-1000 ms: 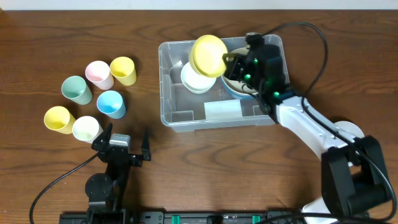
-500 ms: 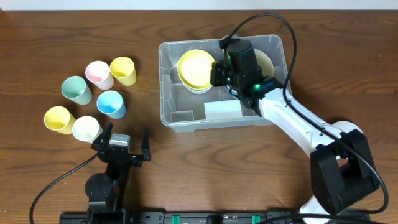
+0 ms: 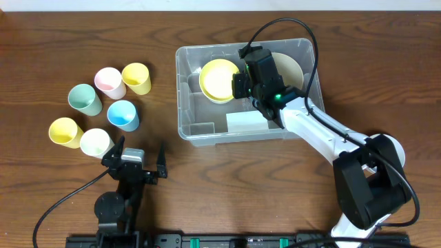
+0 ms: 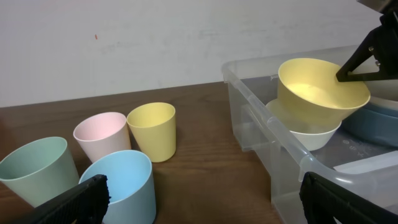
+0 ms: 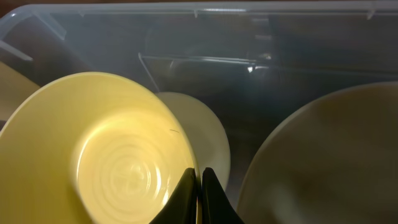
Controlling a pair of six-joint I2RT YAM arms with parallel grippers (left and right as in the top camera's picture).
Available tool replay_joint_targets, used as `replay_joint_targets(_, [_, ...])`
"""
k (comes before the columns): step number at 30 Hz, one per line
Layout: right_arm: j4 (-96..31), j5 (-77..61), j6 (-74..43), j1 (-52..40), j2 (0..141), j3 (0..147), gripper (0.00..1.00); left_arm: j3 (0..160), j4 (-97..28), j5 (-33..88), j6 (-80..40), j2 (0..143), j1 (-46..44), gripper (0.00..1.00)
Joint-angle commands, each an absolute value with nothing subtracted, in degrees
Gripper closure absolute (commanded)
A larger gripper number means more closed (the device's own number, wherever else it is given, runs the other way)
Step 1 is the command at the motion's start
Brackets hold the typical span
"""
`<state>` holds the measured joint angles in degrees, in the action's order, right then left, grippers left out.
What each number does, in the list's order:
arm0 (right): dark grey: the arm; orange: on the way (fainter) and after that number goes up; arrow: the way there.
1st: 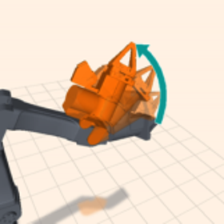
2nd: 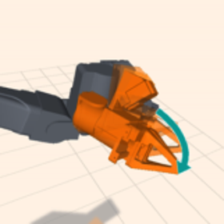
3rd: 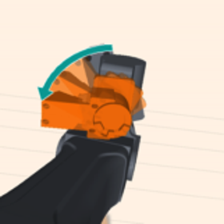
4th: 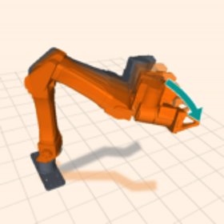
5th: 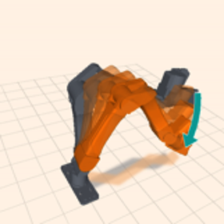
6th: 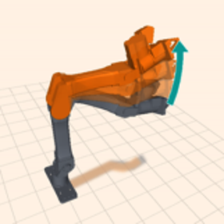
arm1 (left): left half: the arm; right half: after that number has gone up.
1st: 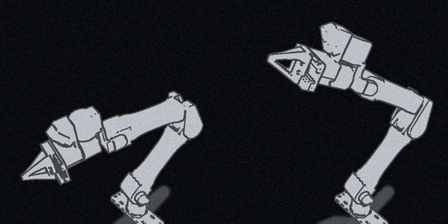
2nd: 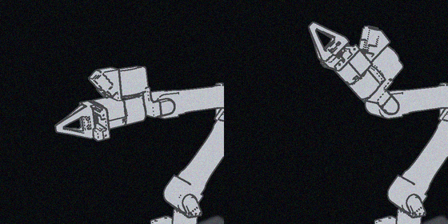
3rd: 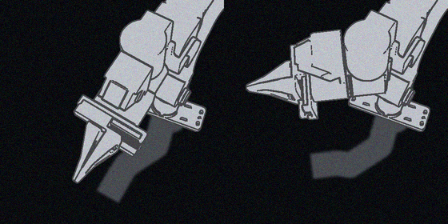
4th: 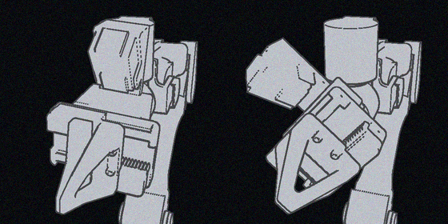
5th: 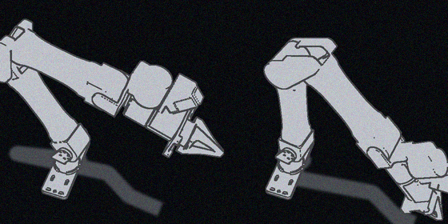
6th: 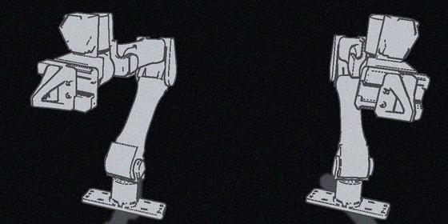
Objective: Pack container
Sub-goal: 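Lower the yellow bowl onto the white bowl and release, then withdraw the right gripper to the right side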
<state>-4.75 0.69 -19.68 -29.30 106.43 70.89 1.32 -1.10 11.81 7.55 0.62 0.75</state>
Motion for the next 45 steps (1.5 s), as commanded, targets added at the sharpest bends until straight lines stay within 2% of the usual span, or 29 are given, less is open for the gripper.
replay_joint_targets(1, [-4.1,1.7,-18.5,-29.8,107.4,72.3,0.99,0.2,-2.9,12.5,7.9,0.3,1.1,0.02])
replay_joint_targets(6, [-4.0,1.7,-18.6,-29.8,107.6,72.3,0.97,0.2,-3.0,12.5,7.9,0.3,1.1,0.02])
replay_joint_targets(7, [-4.0,1.7,-18.6,-29.8,107.6,72.3,0.89,0.2,-2.9,12.5,7.9,0.3,1.1,0.02])
replay_joint_targets(9, [-3.7,1.7,-18.5,-29.9,107.7,72.3,0.61,0.2,-2.9,12.5,7.9,0.3,1.1,0.02])
replay_joint_targets(10, [-3.6,1.7,-18.5,-29.9,107.7,72.3,0.52,0.2,-3.0,12.5,7.9,0.3,1.1,0.02])
replay_joint_targets(11, [-3.5,1.7,-18.5,-29.9,107.7,72.3,0.50,0.2,-3.0,12.5,7.9,0.3,1.1,0.02])
replay_joint_targets(20, [-3.7,-0.1,-17.1,-30.3,107.6,72.6,0.50,0.2,-2.9,12.5,7.9,0.3,1.1,0.02])
replay_joint_targets(24, [-9.7,-1.5,-15.7,-31.6,105.8,76.7,0.50,0.2,-3.0,12.5,7.9,0.3,1.1,0.02])
replay_joint_targets(26, [-14.8,-1.5,-15.6,-31.9,103.5,79.6,0.46,0.2,-2.9,12.5,7.9,0.3,1.1,0.02])
replay_joint_targets(29, [-24.0,-1.3,-17.1,-31.5,98.3,83.8,0.31,0.2,-2.9,12.5,7.9,0.3,1.1,0.02])
replay_joint_targets(33, [-35.2,3.4,-22.2,-29.4,89.2,85.1,0.19,0.2,-3.0,12.5,7.9,0.3,1.1,0.02])
replay_joint_targets(45, [-75.9,18.8,-37.0,-14.1,68.0,84.8,0.01,0.2,-2.9,12.5,7.9,0.3,1.1,0.02])
